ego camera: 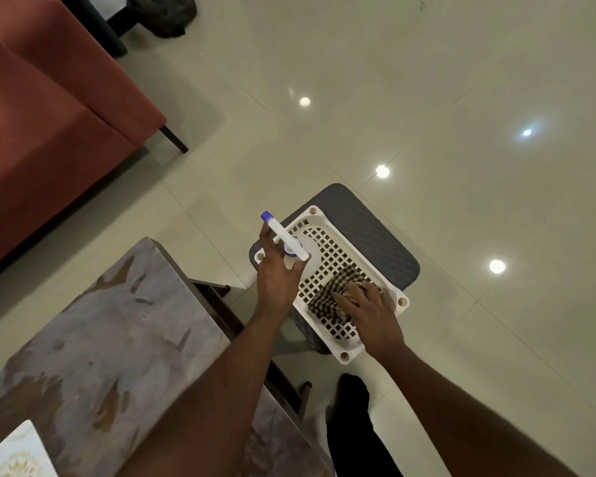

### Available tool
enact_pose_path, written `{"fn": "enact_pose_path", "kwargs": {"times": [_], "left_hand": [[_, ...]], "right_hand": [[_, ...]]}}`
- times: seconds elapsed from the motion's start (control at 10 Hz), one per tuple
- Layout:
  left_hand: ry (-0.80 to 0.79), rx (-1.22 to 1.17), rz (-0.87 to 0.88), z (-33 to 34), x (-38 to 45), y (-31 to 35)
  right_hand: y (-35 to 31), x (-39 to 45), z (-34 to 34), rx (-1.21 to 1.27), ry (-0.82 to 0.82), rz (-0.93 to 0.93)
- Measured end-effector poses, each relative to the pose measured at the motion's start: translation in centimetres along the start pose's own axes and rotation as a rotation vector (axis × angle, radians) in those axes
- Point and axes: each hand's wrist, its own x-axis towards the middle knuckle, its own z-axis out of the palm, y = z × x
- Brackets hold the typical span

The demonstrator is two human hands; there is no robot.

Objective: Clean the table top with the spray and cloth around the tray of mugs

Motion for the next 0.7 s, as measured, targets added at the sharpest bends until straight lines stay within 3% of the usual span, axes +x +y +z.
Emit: {"fn": "enact_pose_path", "kwargs": {"times": [0.1,0.4,0.7], "left_hand": [[0.021,0.016,0.015,0.4,-0.3,0.2],[0.019,0.018,-0.022,0.5,-0.6,-0.2],[-0.064,0.129,-0.027,-3.0,-4.5,0.8]], "right_hand": [[-0.7,-0.5,1.1,0.022,-0.093,0.036],[-1.0,-0.6,1.5,-0.026,-0.166,0.023],[-1.0,-2.7,-1.9,0.123,0.095,-0.049]]}}
